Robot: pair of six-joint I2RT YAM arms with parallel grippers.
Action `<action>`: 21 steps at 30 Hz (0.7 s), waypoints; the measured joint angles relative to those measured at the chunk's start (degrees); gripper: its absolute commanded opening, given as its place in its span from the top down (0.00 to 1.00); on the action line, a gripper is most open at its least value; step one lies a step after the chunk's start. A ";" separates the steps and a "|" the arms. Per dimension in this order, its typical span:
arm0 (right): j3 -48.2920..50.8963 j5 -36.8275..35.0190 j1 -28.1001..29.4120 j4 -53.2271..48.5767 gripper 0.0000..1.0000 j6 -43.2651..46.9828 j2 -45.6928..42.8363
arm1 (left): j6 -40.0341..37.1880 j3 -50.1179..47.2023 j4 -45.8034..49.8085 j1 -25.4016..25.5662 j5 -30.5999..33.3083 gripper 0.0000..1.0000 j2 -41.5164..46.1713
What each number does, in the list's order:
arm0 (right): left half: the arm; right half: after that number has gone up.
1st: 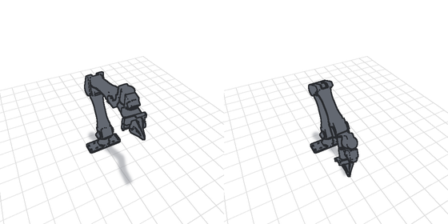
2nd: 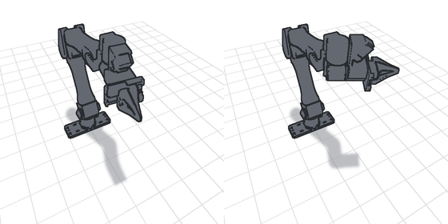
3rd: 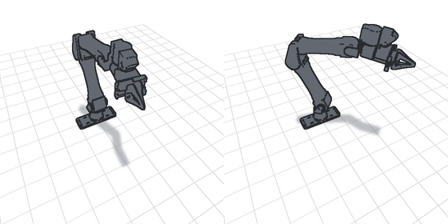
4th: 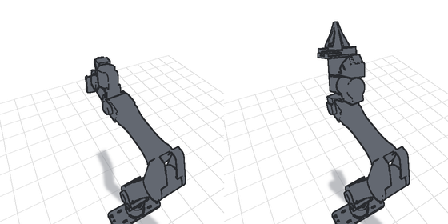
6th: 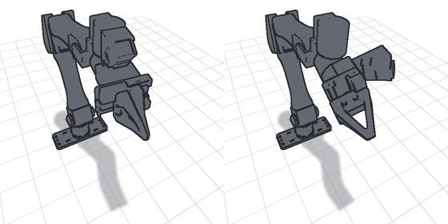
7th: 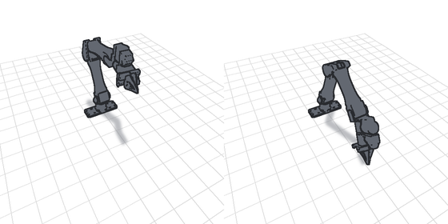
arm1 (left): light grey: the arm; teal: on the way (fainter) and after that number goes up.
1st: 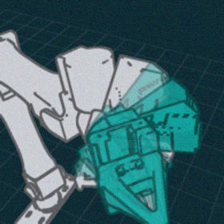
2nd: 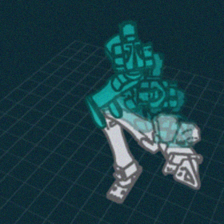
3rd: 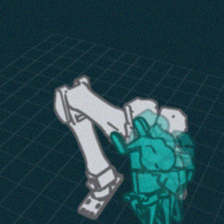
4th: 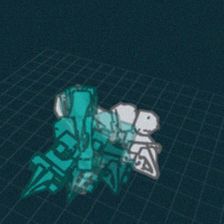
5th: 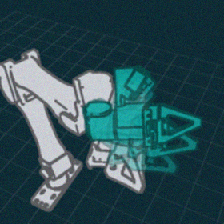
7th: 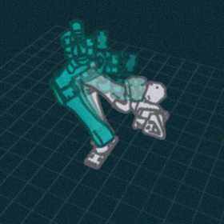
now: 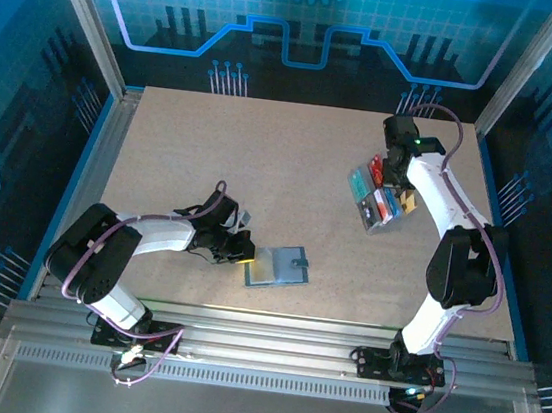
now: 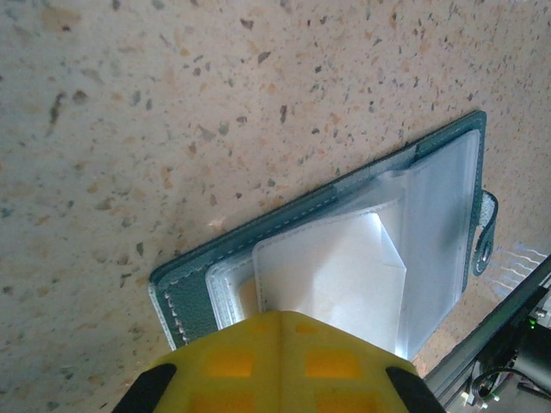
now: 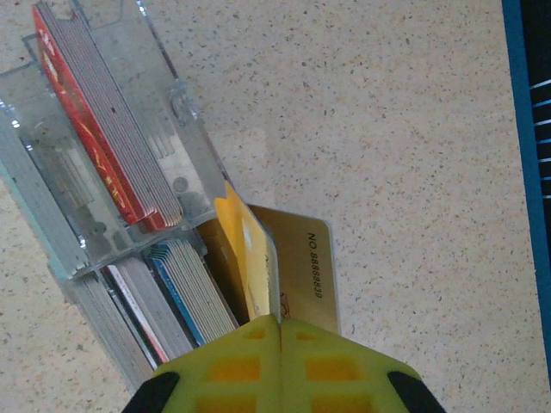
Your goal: Put the credit cards into the card holder
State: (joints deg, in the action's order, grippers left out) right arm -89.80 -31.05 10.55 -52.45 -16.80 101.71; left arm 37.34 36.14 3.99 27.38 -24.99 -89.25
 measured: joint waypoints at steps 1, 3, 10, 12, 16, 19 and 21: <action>-0.39 0.02 0.07 -0.37 1.00 0.17 0.04 | 0.00 0.00 -0.04 0.00 0.00 1.00 -0.02; -1.44 -0.02 0.33 -1.11 1.00 0.39 0.35 | 0.00 0.00 -0.07 0.00 0.00 1.00 -0.04; -4.24 -1.53 1.75 -2.78 1.00 0.81 0.92 | 0.00 0.00 -0.07 -0.04 -0.04 1.00 -0.04; -4.94 -1.70 2.01 -3.23 1.00 0.85 0.96 | 0.00 0.00 -0.07 -0.04 -0.04 1.00 -0.04; -6.60 -1.97 2.71 -3.98 1.00 1.05 1.05 | 0.00 0.00 -0.07 -0.04 -0.07 1.00 -0.04; -7.72 -2.23 3.80 -4.59 1.00 1.05 1.05 | 0.02 0.00 -0.07 -0.04 -0.09 1.00 -0.04; -8.13 -2.54 5.11 -4.79 1.00 1.05 1.05 | 0.00 0.00 -0.04 -0.04 -0.13 1.00 -0.04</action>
State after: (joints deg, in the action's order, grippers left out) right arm -97.93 -33.58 15.66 -57.23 -15.75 102.76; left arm 37.34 36.14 3.95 27.33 -25.12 -89.30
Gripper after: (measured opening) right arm 0.052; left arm 0.053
